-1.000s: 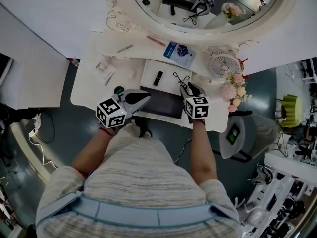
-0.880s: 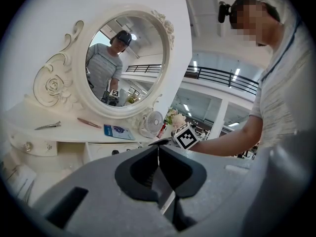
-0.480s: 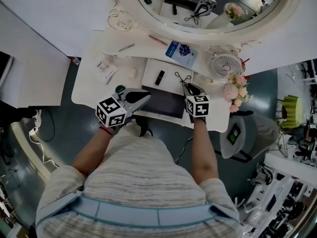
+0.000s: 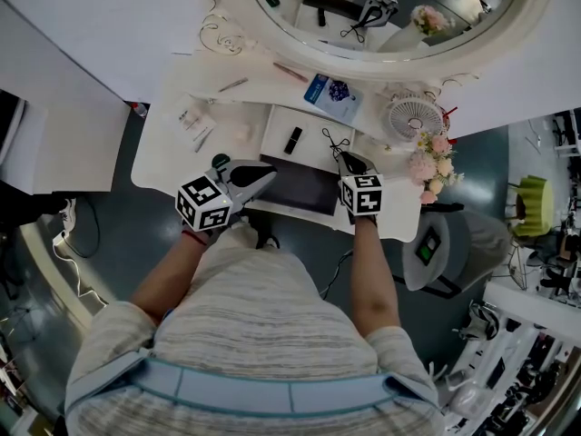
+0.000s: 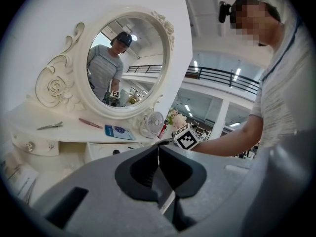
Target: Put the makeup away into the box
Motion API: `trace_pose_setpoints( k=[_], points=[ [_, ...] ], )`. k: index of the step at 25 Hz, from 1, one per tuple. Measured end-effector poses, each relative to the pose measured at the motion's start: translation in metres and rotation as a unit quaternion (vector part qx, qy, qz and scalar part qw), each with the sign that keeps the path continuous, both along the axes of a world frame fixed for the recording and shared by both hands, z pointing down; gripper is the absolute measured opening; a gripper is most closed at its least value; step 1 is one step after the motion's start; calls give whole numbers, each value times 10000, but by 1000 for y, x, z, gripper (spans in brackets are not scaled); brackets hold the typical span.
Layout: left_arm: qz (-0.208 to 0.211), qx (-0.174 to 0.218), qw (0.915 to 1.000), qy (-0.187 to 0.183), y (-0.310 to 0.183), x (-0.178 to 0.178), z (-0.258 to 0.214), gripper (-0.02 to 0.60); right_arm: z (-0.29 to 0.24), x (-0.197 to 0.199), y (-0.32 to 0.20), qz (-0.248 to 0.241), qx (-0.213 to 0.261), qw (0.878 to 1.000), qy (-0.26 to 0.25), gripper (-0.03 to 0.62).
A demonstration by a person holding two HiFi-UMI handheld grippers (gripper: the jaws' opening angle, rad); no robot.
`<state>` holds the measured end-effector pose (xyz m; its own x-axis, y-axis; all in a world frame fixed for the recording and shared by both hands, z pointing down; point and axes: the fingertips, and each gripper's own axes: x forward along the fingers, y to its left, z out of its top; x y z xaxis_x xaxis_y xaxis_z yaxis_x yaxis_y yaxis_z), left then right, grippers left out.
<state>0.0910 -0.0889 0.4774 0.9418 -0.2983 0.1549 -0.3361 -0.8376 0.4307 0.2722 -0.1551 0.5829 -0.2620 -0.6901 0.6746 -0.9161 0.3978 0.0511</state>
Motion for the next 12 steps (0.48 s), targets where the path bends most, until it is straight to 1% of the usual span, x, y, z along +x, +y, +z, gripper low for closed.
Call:
trace_pose_setpoints(
  k=[5,12],
  points=[
    [5,16,10000,2,3,2,-1,15,-9,-5,4,-43,134,9999,-46,20],
    [-11,28,10000,-18,7,3,-1,15,-23,-23,17,-271,308,9991,-85,20]
  ],
)
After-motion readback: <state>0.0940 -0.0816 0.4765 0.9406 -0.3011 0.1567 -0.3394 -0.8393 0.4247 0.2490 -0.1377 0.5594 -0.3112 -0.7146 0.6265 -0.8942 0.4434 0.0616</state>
